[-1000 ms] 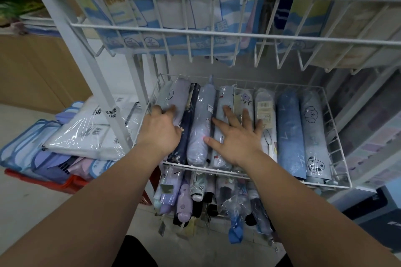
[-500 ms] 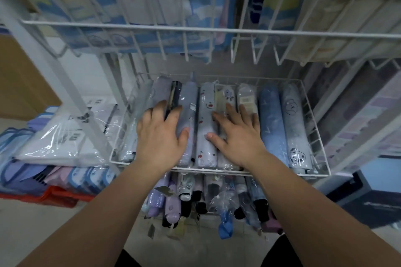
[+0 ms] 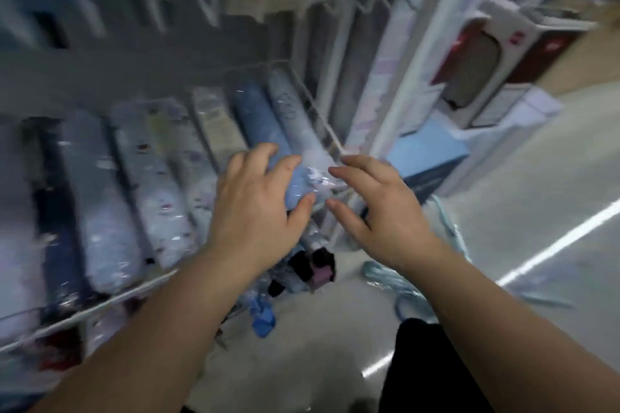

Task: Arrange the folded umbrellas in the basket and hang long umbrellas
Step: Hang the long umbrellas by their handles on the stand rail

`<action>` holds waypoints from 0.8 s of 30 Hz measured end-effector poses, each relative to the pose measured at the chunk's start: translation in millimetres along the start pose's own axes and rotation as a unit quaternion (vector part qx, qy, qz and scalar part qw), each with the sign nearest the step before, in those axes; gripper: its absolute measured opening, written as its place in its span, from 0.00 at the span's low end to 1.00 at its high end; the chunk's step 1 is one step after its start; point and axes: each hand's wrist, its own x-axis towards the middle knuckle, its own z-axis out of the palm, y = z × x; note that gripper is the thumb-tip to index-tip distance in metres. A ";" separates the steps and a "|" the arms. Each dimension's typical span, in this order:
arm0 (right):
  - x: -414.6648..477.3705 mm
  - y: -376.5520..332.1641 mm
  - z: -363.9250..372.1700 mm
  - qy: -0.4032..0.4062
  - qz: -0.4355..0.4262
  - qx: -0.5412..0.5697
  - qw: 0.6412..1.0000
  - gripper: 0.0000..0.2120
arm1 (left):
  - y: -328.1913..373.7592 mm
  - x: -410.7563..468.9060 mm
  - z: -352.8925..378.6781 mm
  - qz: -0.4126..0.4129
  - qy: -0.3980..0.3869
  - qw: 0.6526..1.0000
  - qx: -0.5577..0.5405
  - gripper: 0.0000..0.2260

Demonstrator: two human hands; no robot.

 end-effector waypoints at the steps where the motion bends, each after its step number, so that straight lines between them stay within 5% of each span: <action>1: -15.3 12.4 -7.0 0.000 0.023 -0.024 0.999 0.22 | 13.1 2.4 10.7 0.028 -0.006 0.999 -0.016 0.24; 9: -141.8 160.1 -47.8 -0.072 0.236 -0.134 0.960 0.22 | 109.4 -15.6 127.5 0.167 -0.093 0.980 -0.049 0.24; 19: -284.8 377.1 -12.0 -0.150 0.451 -0.036 0.879 0.20 | 205.0 -30.7 351.3 0.124 -0.345 0.930 0.021 0.25; 24: -341.9 457.8 31.4 -0.213 0.452 -0.029 0.866 0.21 | 233.5 -45.7 446.7 0.093 -0.417 0.902 0.060 0.24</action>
